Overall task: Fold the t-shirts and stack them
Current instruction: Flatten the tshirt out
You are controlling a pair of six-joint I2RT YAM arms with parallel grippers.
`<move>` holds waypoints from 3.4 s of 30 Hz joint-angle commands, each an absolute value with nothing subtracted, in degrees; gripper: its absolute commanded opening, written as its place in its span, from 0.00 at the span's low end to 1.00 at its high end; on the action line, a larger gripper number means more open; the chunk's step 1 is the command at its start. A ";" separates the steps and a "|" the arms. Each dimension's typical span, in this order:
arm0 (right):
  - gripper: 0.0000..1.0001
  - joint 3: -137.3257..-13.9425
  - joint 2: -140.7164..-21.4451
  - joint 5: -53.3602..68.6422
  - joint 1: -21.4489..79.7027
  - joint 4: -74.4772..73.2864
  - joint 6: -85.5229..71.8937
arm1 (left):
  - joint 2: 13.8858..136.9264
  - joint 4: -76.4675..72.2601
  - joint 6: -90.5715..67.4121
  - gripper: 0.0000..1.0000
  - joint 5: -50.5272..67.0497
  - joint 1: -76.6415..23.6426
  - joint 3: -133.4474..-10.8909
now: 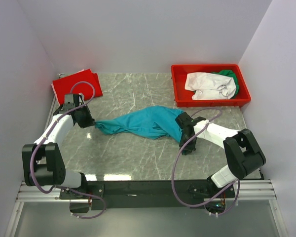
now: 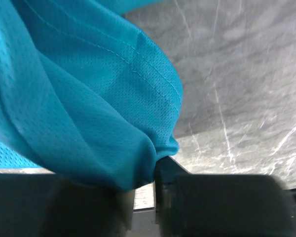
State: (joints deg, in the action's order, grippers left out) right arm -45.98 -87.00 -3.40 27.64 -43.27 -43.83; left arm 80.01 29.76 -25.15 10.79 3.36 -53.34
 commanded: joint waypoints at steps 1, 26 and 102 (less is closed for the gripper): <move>0.17 -46.23 -89.30 -8.88 25.84 -39.55 -42.19 | 78.75 28.21 -24.96 0.00 11.87 3.69 -53.61; 0.00 -99.89 -90.52 -10.64 5.10 -59.06 -20.48 | 83.59 25.58 -39.36 0.01 12.22 6.68 -84.97; 0.56 -47.29 -82.87 -1.40 70.31 -30.50 -55.90 | 40.43 41.66 -40.34 0.01 9.14 1.58 -42.98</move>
